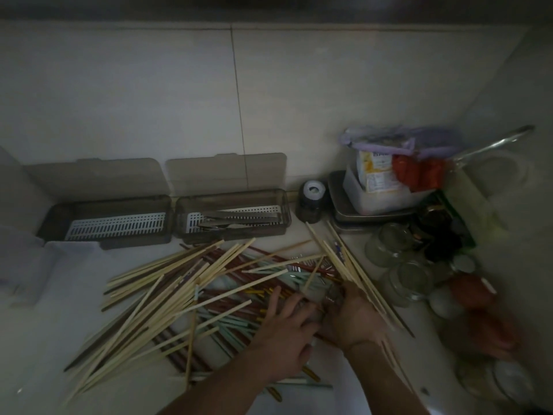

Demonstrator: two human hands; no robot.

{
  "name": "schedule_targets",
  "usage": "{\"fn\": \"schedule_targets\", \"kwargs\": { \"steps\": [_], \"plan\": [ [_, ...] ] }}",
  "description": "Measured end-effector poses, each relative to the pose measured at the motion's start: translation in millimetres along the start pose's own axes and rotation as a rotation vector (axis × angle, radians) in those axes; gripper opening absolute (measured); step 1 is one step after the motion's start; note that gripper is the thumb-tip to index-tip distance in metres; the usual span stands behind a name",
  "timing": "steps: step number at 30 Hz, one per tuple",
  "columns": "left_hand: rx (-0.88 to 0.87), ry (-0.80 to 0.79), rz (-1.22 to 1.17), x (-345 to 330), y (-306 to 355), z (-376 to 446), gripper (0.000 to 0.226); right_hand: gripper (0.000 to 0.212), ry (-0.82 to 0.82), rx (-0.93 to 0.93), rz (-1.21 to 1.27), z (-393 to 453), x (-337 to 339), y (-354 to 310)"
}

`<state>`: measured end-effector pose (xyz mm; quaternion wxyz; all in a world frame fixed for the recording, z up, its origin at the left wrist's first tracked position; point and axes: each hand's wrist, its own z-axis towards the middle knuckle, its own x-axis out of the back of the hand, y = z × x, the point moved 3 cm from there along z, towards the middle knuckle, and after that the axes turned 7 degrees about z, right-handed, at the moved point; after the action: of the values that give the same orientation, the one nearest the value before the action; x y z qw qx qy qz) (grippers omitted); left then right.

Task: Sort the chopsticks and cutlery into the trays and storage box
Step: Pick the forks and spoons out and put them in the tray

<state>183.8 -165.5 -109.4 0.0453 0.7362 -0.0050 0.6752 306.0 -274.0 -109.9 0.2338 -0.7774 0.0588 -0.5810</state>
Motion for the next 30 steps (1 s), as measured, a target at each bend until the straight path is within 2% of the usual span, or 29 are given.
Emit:
{"fn": "schedule_targets", "kwargs": {
  "steps": [3, 6, 9, 11, 15, 19, 20, 22, 23, 25, 27, 30],
  "plan": [
    [-0.021, 0.035, 0.019, 0, 0, -3, 0.031, 0.030, -0.005, -0.013, 0.075, 2, 4, 2],
    [-0.037, 0.099, 0.083, 6, -1, -5, 0.031, 0.005, -0.014, -0.013, 0.242, 10, 8, 7],
    [-0.080, 0.093, 0.118, 7, -2, -4, 0.035, 0.015, -0.011, 0.016, 0.410, 22, 22, 8],
    [-0.075, 0.095, 0.070, 12, -3, -3, 0.038, 0.006, 0.027, 0.053, 0.479, 27, 40, 1],
    [0.114, 0.190, -0.185, 25, -3, 9, 0.035, 0.006, 0.134, 0.166, 0.699, 32, 76, -23],
    [0.331, 0.297, -0.428, 58, -7, 29, 0.047, 0.020, 0.051, 0.312, 0.827, 16, 93, -62],
    [0.357, 0.303, -0.493, 64, -8, 32, 0.041, 0.019, 0.005, 0.327, 0.865, 11, 93, -71],
    [0.406, 0.284, -0.754, 68, -12, 37, 0.015, 0.009, -0.056, 0.336, 0.938, 4, 88, -83],
    [0.435, 0.281, -0.920, 69, -14, 39, 0.017, 0.006, -0.061, 0.328, 0.969, 3, 84, -85],
    [0.552, 0.351, -1.122, 65, -24, 40, 0.032, 0.009, -0.038, 0.286, 0.976, 2, 72, -84],
    [0.713, 0.472, -1.256, 69, -37, 39, 0.030, 0.013, -0.050, 0.286, 0.863, 1, 57, -80],
    [0.905, 0.601, -1.683, 75, -58, 38, 0.024, 0.011, -0.243, 0.307, 0.810, -9, 36, -82]
  ]
}}
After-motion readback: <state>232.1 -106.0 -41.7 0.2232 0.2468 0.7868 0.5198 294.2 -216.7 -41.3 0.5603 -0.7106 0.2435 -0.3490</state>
